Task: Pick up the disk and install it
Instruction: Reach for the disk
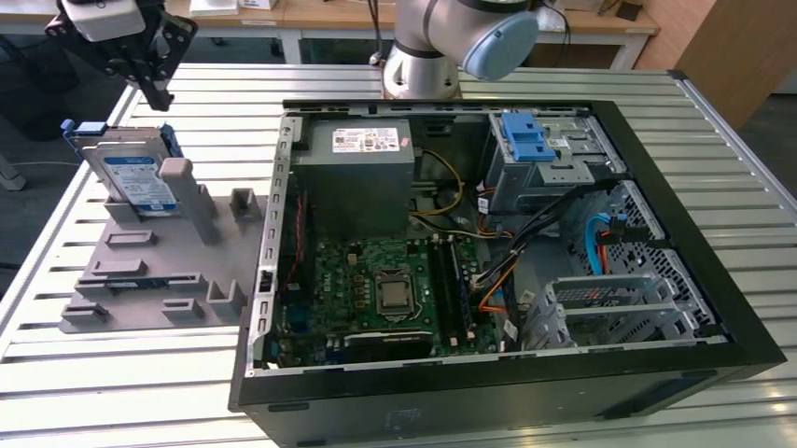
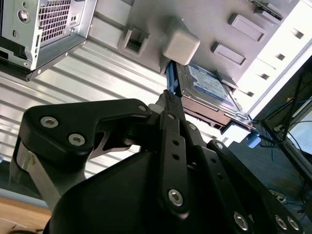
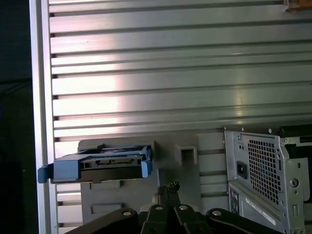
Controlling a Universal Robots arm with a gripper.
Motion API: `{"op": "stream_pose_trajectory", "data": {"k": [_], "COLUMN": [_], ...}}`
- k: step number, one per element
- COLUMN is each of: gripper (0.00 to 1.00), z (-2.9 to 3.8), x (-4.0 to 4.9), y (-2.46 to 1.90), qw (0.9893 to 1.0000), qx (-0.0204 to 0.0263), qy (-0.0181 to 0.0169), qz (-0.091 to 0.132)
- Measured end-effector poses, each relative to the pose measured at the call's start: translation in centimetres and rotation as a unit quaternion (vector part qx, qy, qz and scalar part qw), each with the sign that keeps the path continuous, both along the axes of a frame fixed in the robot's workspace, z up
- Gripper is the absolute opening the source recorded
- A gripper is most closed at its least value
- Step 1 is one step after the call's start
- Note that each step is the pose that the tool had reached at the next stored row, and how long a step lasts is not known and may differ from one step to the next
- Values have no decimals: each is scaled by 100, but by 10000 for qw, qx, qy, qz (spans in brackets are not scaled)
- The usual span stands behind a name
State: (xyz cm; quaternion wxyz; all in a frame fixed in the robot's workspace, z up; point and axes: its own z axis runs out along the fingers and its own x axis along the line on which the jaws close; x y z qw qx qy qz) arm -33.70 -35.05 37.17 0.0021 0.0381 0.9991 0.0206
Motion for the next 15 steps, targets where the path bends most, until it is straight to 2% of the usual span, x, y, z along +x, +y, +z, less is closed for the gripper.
{"op": "stream_pose_trajectory", "data": {"k": [15], "gripper": [11], "z": [-18], "x": [-146], "y": [0], "qw": [10000], "qx": [0], "qy": [0], "qz": [0]}}
